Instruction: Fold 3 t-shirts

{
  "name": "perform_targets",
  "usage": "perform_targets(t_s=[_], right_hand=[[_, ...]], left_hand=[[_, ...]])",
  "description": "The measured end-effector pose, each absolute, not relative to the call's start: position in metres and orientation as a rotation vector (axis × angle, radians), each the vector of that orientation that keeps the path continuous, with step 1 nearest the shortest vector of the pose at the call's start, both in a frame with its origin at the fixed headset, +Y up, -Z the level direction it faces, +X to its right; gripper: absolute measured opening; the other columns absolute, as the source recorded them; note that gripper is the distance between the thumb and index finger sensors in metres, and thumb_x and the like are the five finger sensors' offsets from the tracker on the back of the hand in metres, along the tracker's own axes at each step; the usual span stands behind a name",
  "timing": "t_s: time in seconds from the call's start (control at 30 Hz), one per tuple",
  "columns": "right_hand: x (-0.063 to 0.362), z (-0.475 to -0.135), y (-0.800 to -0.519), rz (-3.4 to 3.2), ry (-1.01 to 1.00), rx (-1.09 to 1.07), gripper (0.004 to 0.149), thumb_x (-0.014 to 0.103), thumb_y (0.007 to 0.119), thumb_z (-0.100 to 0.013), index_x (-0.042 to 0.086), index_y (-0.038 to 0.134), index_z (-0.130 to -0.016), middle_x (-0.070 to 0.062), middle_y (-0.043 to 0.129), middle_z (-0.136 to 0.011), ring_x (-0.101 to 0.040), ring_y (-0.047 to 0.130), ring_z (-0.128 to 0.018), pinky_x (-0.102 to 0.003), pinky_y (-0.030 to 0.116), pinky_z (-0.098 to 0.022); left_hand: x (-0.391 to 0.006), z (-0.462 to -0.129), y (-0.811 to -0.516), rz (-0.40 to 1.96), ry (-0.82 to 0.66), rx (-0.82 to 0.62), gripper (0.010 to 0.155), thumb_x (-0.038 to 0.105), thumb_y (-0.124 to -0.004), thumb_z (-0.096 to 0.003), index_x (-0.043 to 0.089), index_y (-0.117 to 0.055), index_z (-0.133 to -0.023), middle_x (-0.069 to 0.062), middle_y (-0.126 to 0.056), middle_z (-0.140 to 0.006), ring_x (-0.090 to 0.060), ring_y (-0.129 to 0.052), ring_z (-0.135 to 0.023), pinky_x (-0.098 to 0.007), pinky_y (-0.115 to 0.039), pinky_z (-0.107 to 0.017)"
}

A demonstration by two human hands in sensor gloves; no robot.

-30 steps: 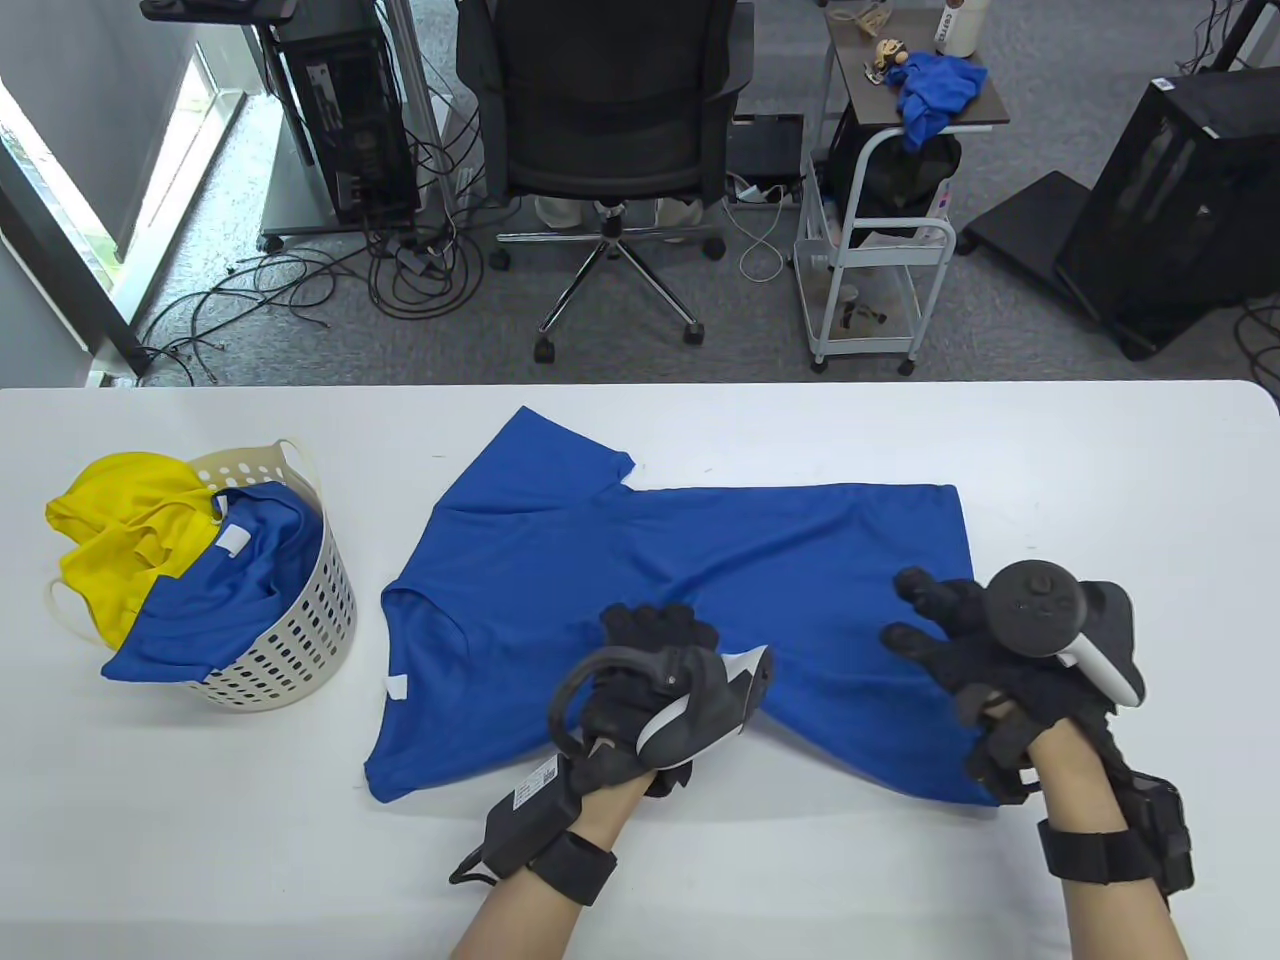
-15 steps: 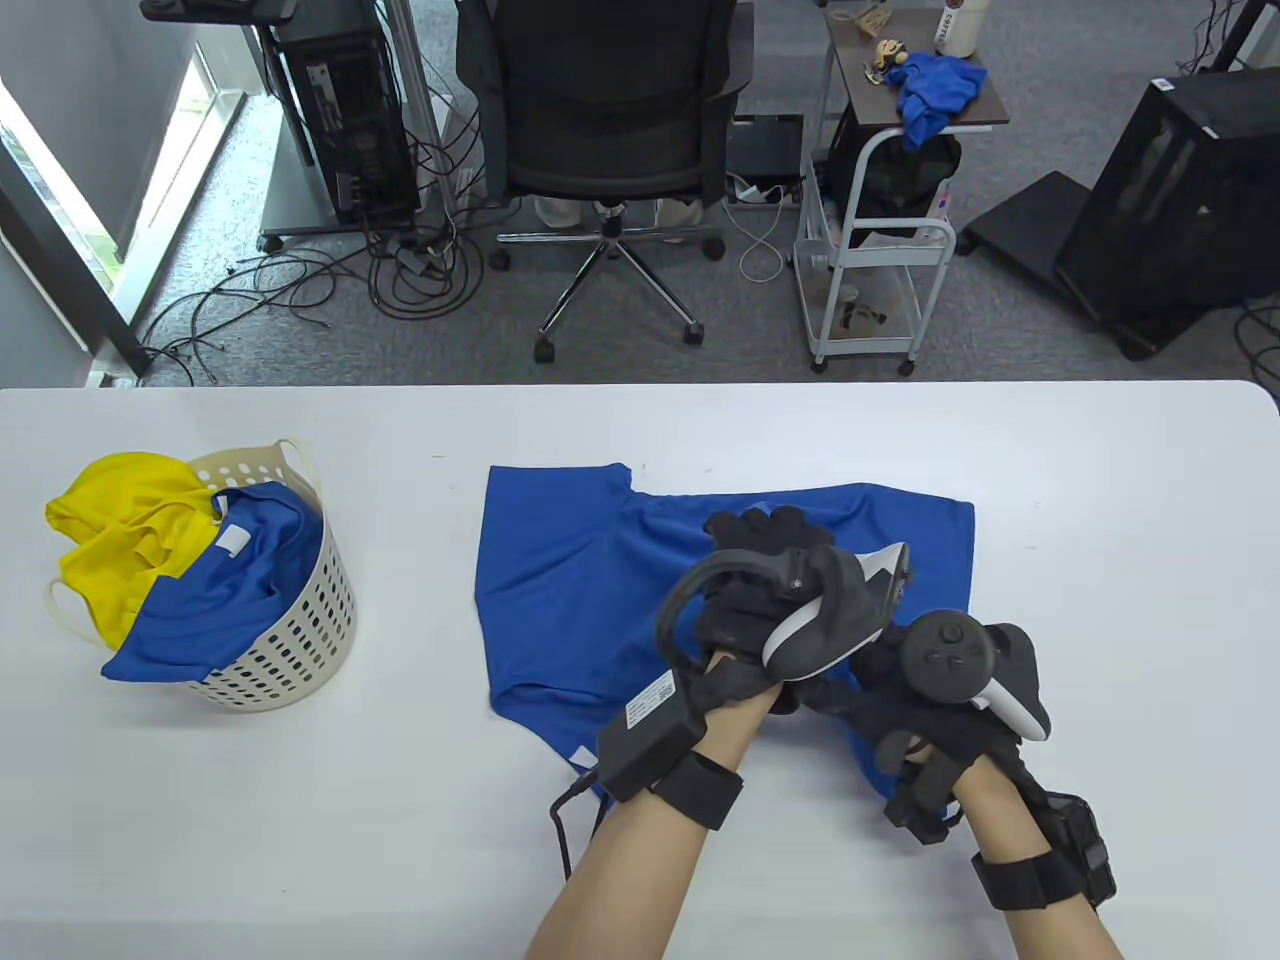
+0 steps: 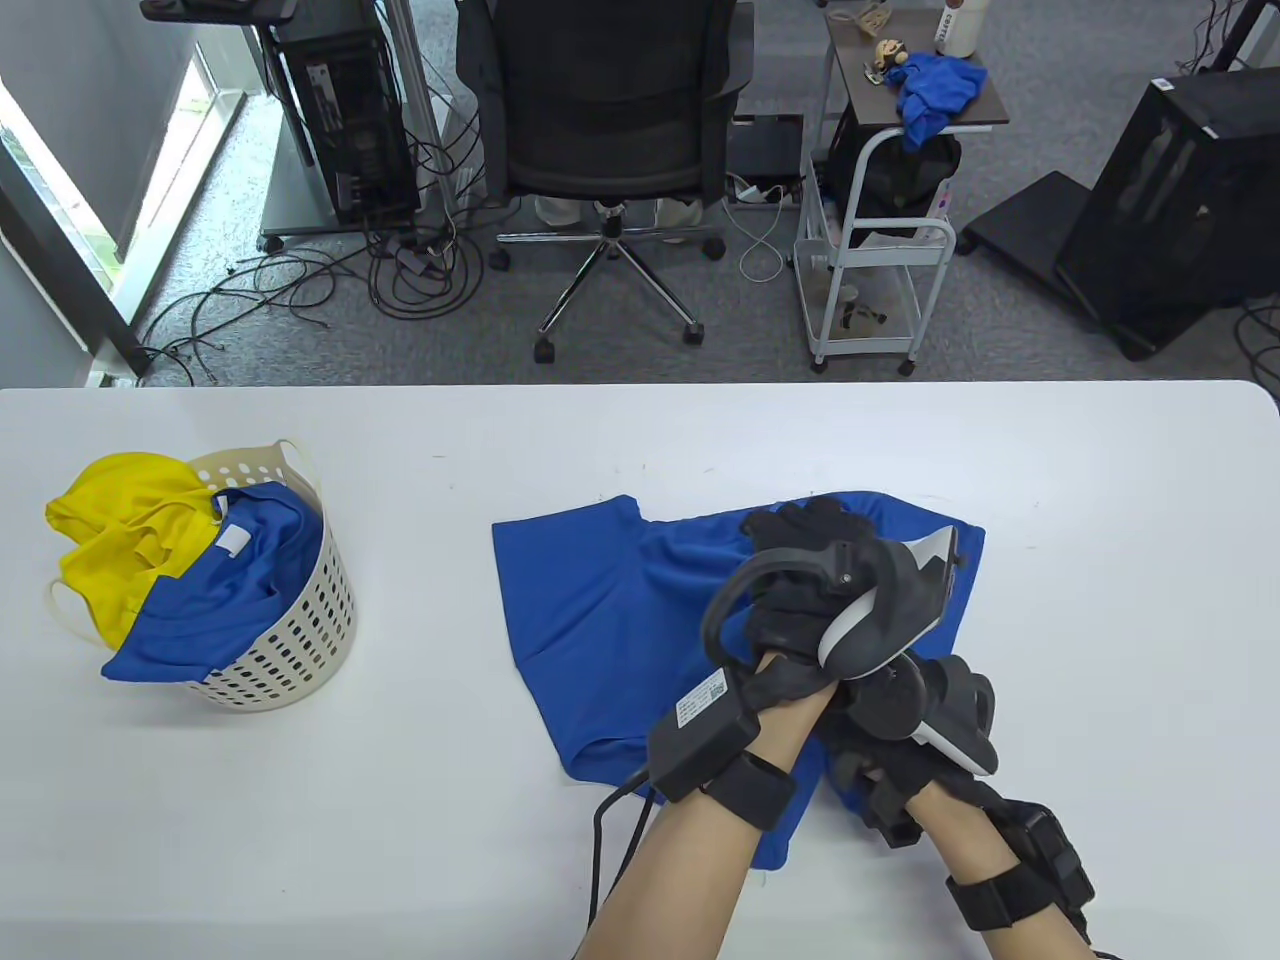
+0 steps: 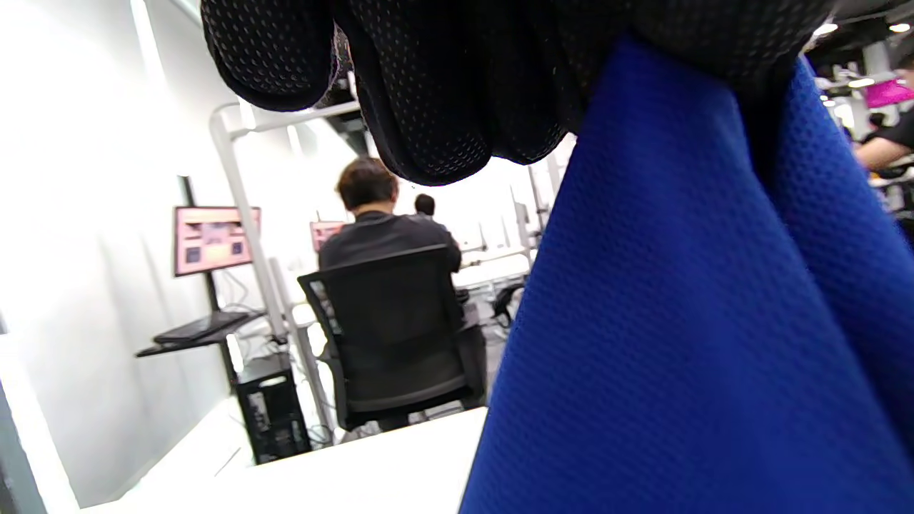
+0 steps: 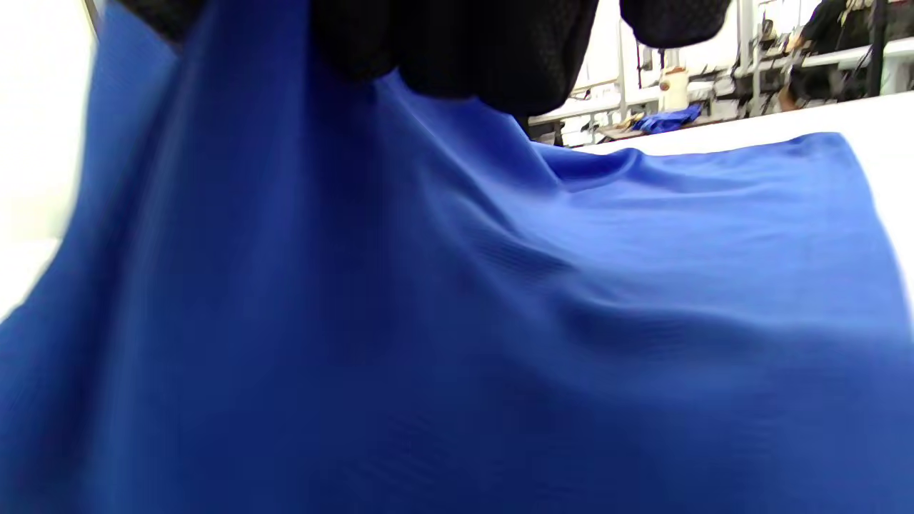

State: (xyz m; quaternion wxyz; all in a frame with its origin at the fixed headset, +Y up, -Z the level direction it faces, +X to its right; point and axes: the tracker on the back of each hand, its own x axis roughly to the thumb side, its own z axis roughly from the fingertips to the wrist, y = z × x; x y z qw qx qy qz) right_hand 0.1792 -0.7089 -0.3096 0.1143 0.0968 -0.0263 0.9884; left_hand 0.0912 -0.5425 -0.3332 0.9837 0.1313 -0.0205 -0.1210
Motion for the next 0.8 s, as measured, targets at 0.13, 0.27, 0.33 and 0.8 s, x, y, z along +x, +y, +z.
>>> perform_targets(t_s=[0.13,0.27,0.33,0.8], right_hand=[[0.182,-0.312,-0.716,3.021,-0.096,0.268,0.046,0.037,0.076,-0.047,0.024,0.069,-0.091,-0.005,0.075,-0.093,-0.034,0.081,-0.079,-0.068,0.054,-0.066],[0.187,-0.315,-0.721,3.094,-0.102,0.244,0.042,0.037,0.076,-0.047,0.026,0.072,-0.088,-0.004,0.077,-0.091,-0.033,0.082,-0.078,-0.067,0.054,-0.066],[0.190,-0.316,-0.721,3.113,-0.104,0.232,0.042,0.036,0.076,-0.047,0.026,0.072,-0.088,-0.004,0.077,-0.090,-0.033,0.082,-0.078,-0.067,0.054,-0.066],[0.206,-0.307,-0.660,3.062,-0.488,0.195,0.042,0.040,0.071,-0.047,0.029,0.072,-0.087,0.001,0.078,-0.089,-0.030,0.082,-0.079,-0.067,0.053,-0.068]], left_hand=[[0.057,-0.333,-0.521,-0.268,0.062,0.286,0.041,0.057,-0.073,-0.0427,0.036,-0.083,-0.077,0.011,-0.085,-0.087,-0.011,-0.092,-0.074,-0.043,-0.075,-0.066],[0.018,-0.333,-0.511,-0.268,0.137,0.279,0.041,0.057,-0.073,-0.0428,0.036,-0.083,-0.076,0.010,-0.085,-0.087,-0.011,-0.092,-0.074,-0.044,-0.075,-0.066],[-0.006,-0.332,-0.516,-0.282,0.175,0.247,0.041,0.057,-0.073,-0.0430,0.036,-0.083,-0.077,0.010,-0.085,-0.087,-0.011,-0.092,-0.074,-0.044,-0.075,-0.066],[-0.115,-0.328,-0.584,-0.432,0.230,-0.072,0.041,0.057,-0.070,-0.0436,0.037,-0.082,-0.078,0.011,-0.084,-0.089,-0.011,-0.091,-0.076,-0.044,-0.074,-0.067]])
